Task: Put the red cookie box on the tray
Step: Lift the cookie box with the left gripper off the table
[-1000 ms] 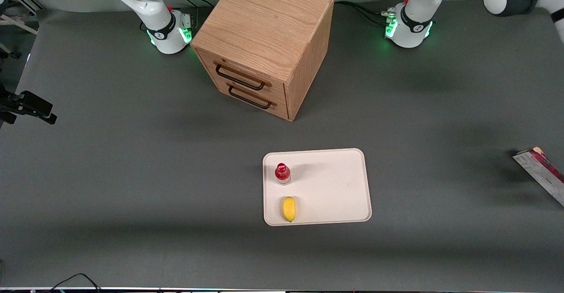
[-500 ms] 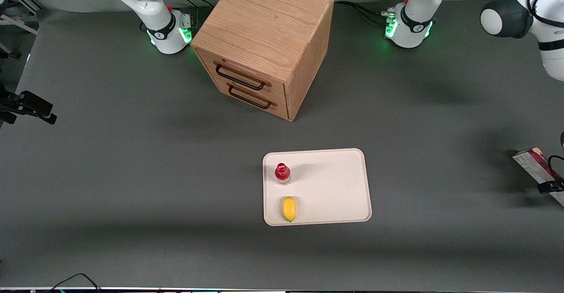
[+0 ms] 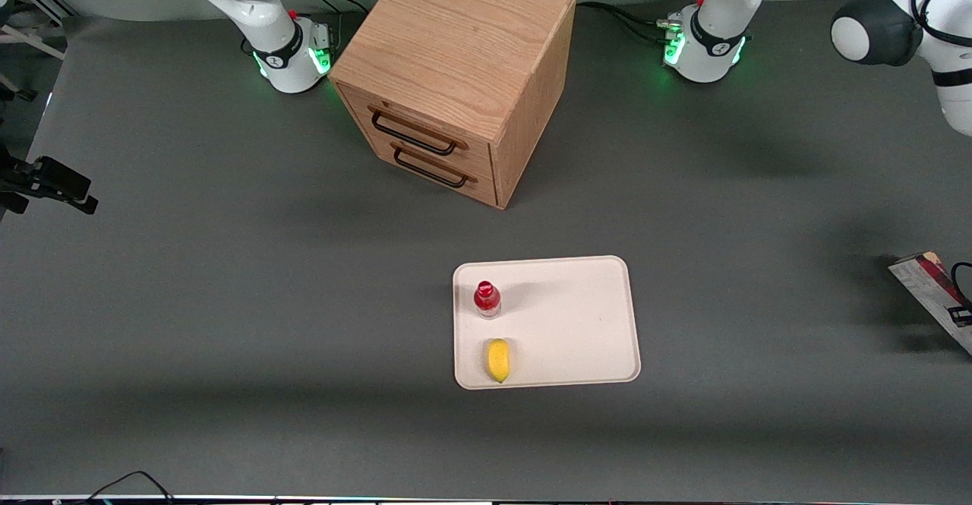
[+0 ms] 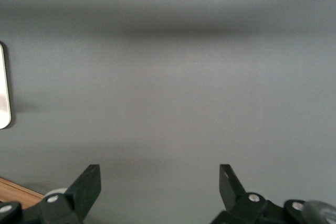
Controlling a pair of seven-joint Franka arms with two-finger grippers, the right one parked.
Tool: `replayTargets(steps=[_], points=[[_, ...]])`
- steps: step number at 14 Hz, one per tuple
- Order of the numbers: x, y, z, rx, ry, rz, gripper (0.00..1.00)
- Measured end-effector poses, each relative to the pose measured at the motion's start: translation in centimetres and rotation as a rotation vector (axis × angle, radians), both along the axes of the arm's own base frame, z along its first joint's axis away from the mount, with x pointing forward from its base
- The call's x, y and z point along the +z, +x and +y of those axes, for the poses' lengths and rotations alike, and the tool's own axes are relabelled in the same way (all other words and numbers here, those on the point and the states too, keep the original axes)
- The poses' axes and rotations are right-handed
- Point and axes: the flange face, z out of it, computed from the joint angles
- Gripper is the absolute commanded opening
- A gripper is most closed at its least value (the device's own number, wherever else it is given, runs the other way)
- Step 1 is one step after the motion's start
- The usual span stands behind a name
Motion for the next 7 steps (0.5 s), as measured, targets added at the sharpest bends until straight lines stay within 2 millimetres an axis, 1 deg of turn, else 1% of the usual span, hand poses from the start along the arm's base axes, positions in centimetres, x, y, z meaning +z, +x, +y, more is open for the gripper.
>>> replayTargets(steps=[1, 2, 3, 5, 7], points=[[0.2, 0.0, -0.1, 0.003, -0.013, 0.019, 0.00], [0.8, 0.2, -0.3, 0.004, -0.024, 0.035, 0.00], [2.0, 0.7, -0.6, 0.004, -0.036, 0.047, 0.00], [6.1, 1.9, -1.8, 0.009, -0.061, 0.058, 0.00], [11.4, 2.8, -3.9, 0.048, -0.088, 0.067, 0.00]])
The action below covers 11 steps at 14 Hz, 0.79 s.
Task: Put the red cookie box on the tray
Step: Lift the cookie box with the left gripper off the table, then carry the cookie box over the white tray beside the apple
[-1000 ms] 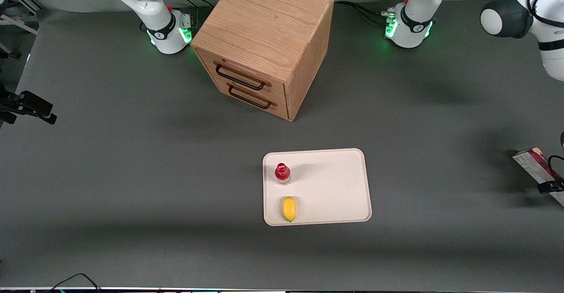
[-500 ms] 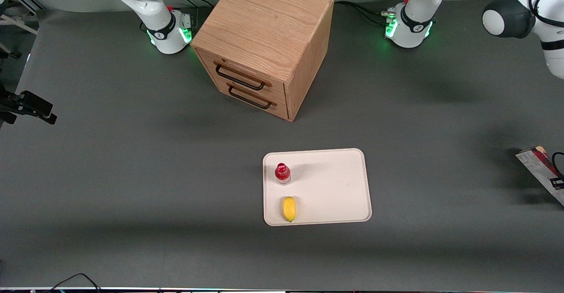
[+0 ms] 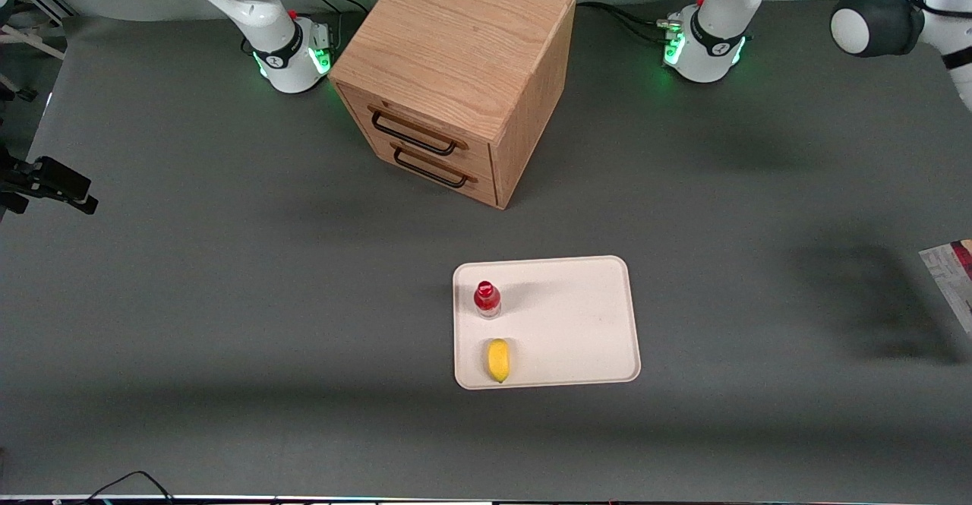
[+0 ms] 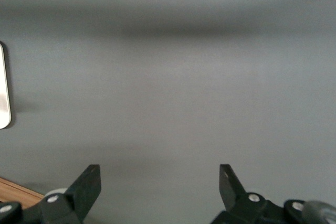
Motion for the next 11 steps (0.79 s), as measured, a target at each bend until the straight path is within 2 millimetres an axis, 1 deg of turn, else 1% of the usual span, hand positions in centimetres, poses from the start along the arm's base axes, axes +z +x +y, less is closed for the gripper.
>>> replayTargets(steps=[2, 3, 5, 6, 8, 9, 10, 11], points=[[5.8, 0.5, -3.3, 0.039, -0.028, 0.007, 0.00], [8.8, 0.5, -5.4, 0.058, -0.043, 0.009, 0.00], [14.3, 0.4, -10.8, 0.104, -0.089, 0.006, 0.00], [17.0, 0.0, -14.0, 0.124, -0.121, 0.007, 0.00], [21.2, -0.9, -21.0, 0.161, -0.177, 0.017, 0.00], [22.9, -1.4, -25.0, 0.185, -0.199, 0.024, 0.00], [24.1, -1.8, -28.8, 0.211, -0.211, 0.030, 0.00], [24.8, -2.2, -33.2, 0.238, -0.223, 0.037, 0.00]])
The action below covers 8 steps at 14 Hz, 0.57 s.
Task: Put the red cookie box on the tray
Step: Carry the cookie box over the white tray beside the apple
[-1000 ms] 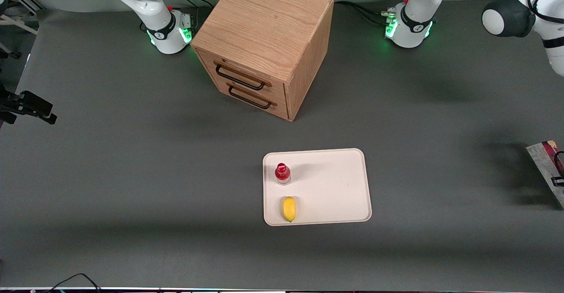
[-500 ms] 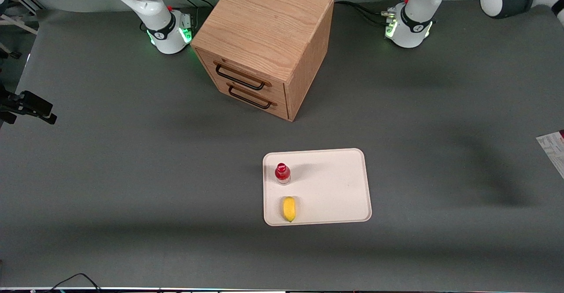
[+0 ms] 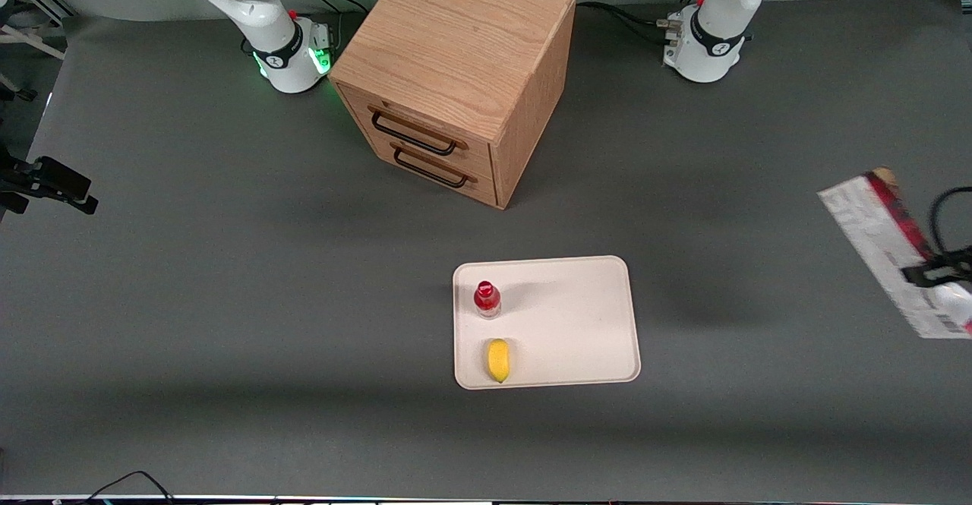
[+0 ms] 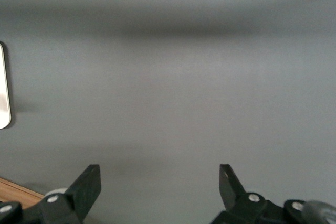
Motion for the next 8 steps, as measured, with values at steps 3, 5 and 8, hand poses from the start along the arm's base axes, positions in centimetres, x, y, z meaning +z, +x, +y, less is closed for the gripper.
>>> replayTargets(steps=[3, 5, 8], points=[[-2.4, -1.1, -13.3, 0.028, 0.001, 0.023, 0.00], [-7.1, -1.8, -20.6, 0.008, -0.007, 0.004, 0.00], [-17.6, -1.8, -25.6, -0.051, -0.014, -0.014, 0.00]])
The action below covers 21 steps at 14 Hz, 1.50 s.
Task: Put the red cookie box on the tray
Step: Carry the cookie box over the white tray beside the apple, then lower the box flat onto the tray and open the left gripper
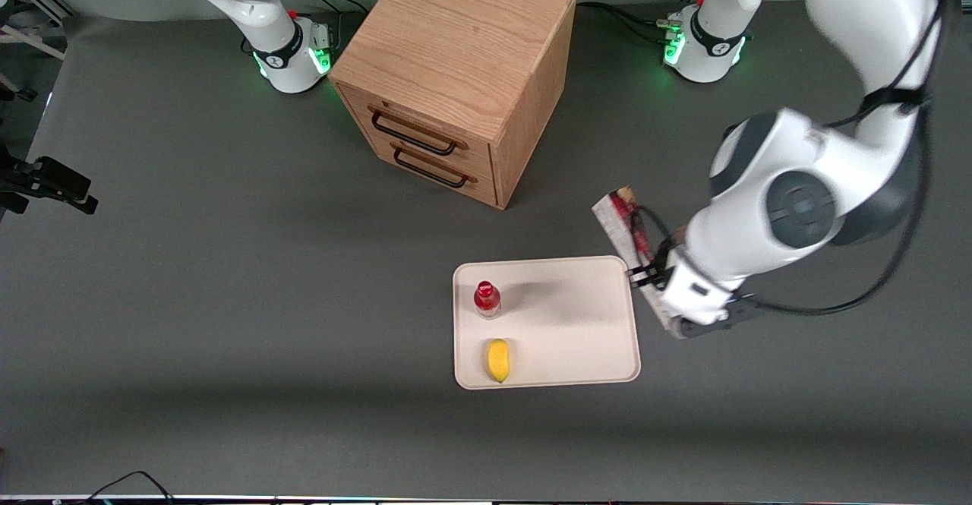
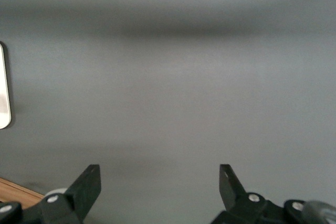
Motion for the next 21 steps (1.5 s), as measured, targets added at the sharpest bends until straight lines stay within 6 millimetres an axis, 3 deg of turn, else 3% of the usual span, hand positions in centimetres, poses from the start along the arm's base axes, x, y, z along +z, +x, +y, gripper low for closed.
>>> replayTargets(steps=[2, 3, 6, 7, 9, 11, 13, 15, 18, 21], points=[[-6.7, 0.8, -0.9, -0.047, 0.001, -0.010, 0.00], [-9.1, 1.3, -1.2, -0.081, -0.012, -0.029, 0.00], [-13.8, 2.5, -1.4, -0.183, -0.019, -0.105, 0.00], [-14.8, 2.5, -1.3, -0.212, -0.008, -0.111, 0.55], [-15.7, 2.7, -1.1, -0.242, 0.013, -0.127, 1.00], [-15.6, 3.0, -0.7, -0.245, 0.027, -0.138, 1.00], [-14.8, 3.4, 0.1, -0.238, 0.045, -0.122, 1.00], [-12.7, 3.7, 1.8, -0.224, 0.095, -0.072, 1.00], [-4.3, 3.4, 5.4, -0.192, 0.198, 0.003, 1.00], [4.5, 1.2, 7.7, -0.150, 0.248, 0.033, 1.00]])
